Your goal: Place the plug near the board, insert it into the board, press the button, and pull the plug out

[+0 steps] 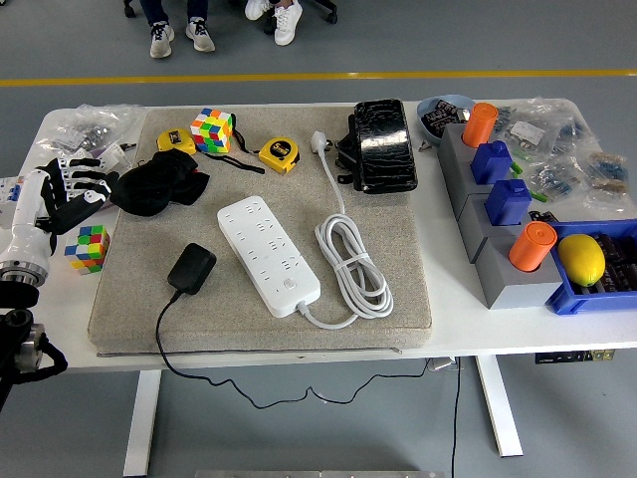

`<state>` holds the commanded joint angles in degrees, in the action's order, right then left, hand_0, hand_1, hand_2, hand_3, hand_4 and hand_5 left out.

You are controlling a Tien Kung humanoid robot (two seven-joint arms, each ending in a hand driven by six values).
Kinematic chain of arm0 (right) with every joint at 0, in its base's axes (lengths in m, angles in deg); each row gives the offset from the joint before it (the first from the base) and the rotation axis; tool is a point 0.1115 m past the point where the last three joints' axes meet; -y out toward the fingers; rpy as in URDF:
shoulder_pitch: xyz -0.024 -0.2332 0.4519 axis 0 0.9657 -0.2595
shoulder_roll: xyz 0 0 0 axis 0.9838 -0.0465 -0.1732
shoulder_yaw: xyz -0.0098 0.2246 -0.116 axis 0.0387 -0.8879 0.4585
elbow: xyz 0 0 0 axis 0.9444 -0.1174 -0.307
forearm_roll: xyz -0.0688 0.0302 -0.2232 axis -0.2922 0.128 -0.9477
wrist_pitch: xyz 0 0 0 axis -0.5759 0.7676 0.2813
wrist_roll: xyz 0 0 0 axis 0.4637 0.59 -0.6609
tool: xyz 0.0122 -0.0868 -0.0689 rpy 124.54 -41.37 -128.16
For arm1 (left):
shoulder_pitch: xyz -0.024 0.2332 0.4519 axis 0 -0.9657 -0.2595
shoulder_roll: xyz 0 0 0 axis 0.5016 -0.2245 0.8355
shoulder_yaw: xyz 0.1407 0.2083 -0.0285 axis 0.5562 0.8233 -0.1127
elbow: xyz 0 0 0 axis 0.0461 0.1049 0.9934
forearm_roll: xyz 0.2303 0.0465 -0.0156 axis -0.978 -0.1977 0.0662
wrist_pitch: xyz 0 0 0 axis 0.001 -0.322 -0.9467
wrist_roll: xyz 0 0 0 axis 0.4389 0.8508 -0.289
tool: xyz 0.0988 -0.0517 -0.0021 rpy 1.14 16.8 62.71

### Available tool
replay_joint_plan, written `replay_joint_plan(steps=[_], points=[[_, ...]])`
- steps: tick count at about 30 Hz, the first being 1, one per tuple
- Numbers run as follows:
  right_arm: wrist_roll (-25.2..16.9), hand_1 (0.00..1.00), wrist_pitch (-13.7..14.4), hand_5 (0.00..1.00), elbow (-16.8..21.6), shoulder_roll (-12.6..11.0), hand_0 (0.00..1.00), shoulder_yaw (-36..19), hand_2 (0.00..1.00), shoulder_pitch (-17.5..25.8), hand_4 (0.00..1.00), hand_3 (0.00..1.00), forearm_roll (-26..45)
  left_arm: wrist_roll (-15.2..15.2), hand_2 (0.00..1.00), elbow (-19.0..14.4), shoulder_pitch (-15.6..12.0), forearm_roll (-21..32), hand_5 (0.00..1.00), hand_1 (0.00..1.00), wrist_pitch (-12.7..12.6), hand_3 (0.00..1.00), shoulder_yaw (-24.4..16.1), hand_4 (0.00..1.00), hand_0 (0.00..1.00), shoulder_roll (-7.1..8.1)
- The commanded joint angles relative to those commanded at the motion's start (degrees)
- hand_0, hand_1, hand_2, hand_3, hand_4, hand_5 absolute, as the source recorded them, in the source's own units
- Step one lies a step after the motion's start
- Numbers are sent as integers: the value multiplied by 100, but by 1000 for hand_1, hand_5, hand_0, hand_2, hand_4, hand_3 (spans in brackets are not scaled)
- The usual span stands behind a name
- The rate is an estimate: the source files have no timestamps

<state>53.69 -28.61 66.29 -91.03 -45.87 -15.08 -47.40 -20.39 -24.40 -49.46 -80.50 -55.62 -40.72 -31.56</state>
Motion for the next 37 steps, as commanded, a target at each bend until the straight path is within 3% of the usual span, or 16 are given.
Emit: replay_joint_plan(steps=[15, 37], points=[[-6, 586, 4, 366, 0, 30, 474, -251, 543, 45, 848, 510, -82, -8, 526, 1, 126, 29, 299, 480, 69, 560, 165, 844, 355, 2], [19, 585, 33, 366, 0, 31, 476, -150, 543, 52, 847, 509, 19, -28, 526, -31, 169, 70, 298, 480, 150, 561, 307, 841, 354, 18]])
